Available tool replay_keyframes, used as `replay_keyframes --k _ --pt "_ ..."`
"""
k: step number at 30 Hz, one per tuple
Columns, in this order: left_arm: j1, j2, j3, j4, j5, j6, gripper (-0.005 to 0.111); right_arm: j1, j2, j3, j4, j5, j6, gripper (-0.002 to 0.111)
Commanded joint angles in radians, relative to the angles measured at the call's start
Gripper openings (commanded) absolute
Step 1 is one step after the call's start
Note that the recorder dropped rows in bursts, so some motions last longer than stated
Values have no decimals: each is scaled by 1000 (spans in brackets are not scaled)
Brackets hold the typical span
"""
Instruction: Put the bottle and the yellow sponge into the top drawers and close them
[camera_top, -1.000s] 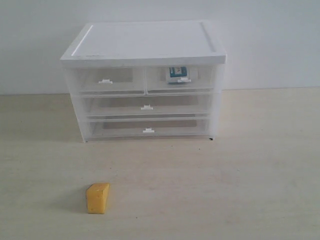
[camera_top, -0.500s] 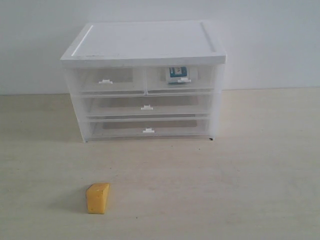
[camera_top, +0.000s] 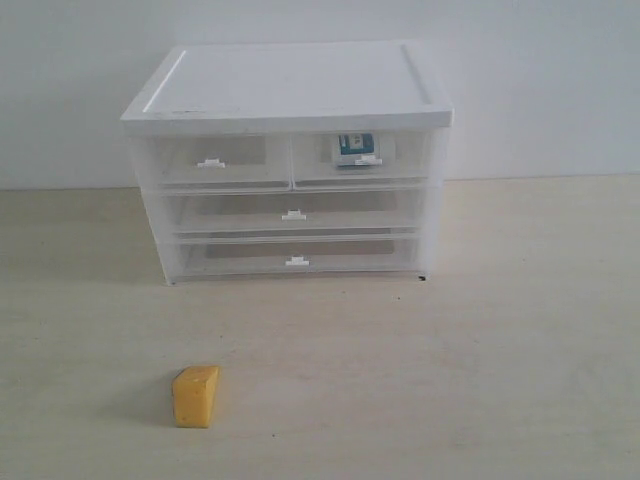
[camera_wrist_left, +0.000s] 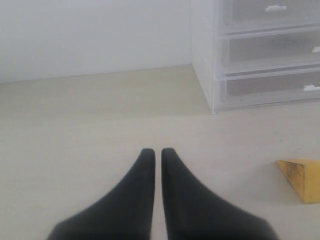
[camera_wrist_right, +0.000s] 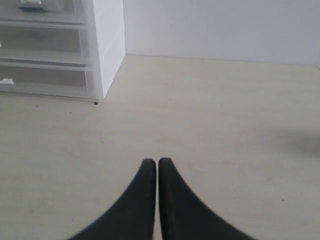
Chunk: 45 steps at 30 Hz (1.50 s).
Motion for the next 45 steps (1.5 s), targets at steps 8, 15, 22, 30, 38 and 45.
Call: replay_keyframes --k 8,15,22,30,38,45 --pt "3 -3 4 42 -15 51 4 -8 -4 5 2 -3 7 0" --pt "3 -3 4 -258 -290 -45 4 -8 -4 5 2 -3 7 0" --pt "3 -3 4 -288 -632 -67 4 -8 -4 5 2 -3 7 0" --pt "3 -3 -9 -159 -812 -273 4 -8 -4 5 2 -3 7 0" --pt "3 193 -173 -3 -814 -333 4 -8 -4 5 2 -3 7 0" --pt "3 543 -319 188 -790 -373 4 -8 -4 5 2 -3 7 0"
